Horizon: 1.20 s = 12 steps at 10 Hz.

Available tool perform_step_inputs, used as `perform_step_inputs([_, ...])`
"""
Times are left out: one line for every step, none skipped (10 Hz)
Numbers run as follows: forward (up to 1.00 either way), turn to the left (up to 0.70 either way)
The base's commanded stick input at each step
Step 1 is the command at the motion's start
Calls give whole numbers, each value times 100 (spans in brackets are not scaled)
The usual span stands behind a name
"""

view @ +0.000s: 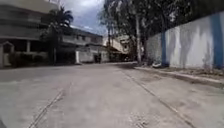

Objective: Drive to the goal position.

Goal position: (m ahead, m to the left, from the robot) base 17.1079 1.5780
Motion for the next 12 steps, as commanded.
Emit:
perform_step_inputs([100, 0])
perform_step_inputs([100, 0])
perform_step_inputs([100, 0])
perform_step_inputs([100, 0])
perform_step_inputs([100, 0])
perform_step_inputs([100, 0])
perform_step_inputs([100, 0])
perform_step_inputs([100, 0])
perform_step_inputs([100, 0])
perform_step_inputs([100, 0])
perform_step_inputs([100, 0])
perform_step_inputs([100, 0])
